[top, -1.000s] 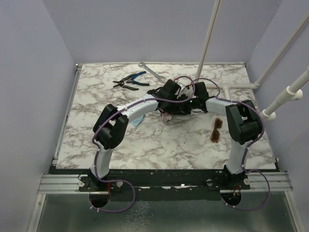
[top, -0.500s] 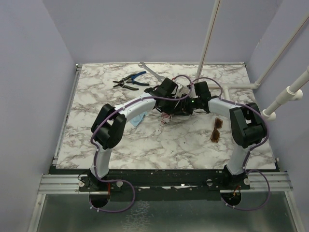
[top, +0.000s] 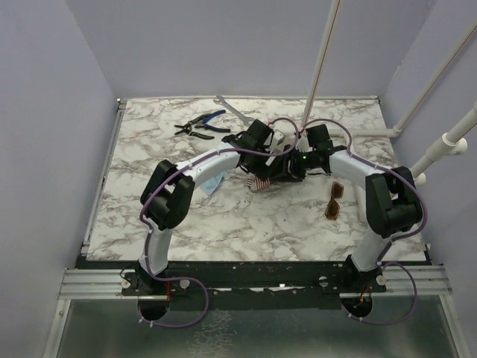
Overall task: Organize the sunglasses
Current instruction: Close the sunglasses case at the center of the board, then pick up the sunglasses case from the center of the board.
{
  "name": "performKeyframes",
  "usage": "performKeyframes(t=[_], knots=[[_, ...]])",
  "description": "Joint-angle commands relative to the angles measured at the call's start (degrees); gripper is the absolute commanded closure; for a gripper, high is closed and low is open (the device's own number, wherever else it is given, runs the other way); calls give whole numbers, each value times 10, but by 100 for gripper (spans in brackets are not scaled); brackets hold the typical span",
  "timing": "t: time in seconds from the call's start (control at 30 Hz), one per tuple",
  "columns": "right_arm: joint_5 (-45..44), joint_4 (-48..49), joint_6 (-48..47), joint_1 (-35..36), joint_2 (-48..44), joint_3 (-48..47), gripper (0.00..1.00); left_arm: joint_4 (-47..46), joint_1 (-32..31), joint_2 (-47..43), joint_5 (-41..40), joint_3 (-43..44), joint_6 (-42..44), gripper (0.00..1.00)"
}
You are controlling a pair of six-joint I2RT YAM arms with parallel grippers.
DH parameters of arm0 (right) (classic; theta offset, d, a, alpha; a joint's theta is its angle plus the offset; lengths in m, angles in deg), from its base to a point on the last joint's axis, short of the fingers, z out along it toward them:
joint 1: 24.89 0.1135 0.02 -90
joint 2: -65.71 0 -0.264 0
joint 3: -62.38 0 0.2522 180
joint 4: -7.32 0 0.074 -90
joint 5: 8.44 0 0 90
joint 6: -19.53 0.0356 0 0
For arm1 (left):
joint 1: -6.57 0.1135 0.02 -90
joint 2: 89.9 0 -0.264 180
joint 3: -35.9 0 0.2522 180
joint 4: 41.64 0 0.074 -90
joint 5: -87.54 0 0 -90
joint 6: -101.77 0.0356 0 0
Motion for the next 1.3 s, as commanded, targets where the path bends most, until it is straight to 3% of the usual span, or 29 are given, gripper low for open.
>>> performKeyframes(t=[0.0,0.03,0.1,0.13,0.3,0.73,0.83,1.1,1.27], knots=[[-50,-87,-54,-48,-54,-30,40,5,-3,-12,100,-1,161,1],[-64,-104,-67,-60,-63,-33,33,9,-1,-7,114,1,198,1],[-91,-138,-91,-78,-80,-40,3,34,0,7,141,18,255,1],[-109,-153,-104,-83,-87,-43,1,42,0,13,155,24,272,1],[-174,-214,-150,-87,-109,-62,0,43,-3,41,215,36,309,1],[-191,-215,-177,-88,-146,-62,0,-53,-43,92,73,11,291,3],[-186,-210,-177,-87,-152,-62,0,-56,-43,97,60,17,282,16],[-197,-204,-197,-88,-153,-82,0,-49,-34,55,85,-20,299,67],[-196,-178,-214,-88,-138,-116,0,4,5,0,109,-25,278,90]])
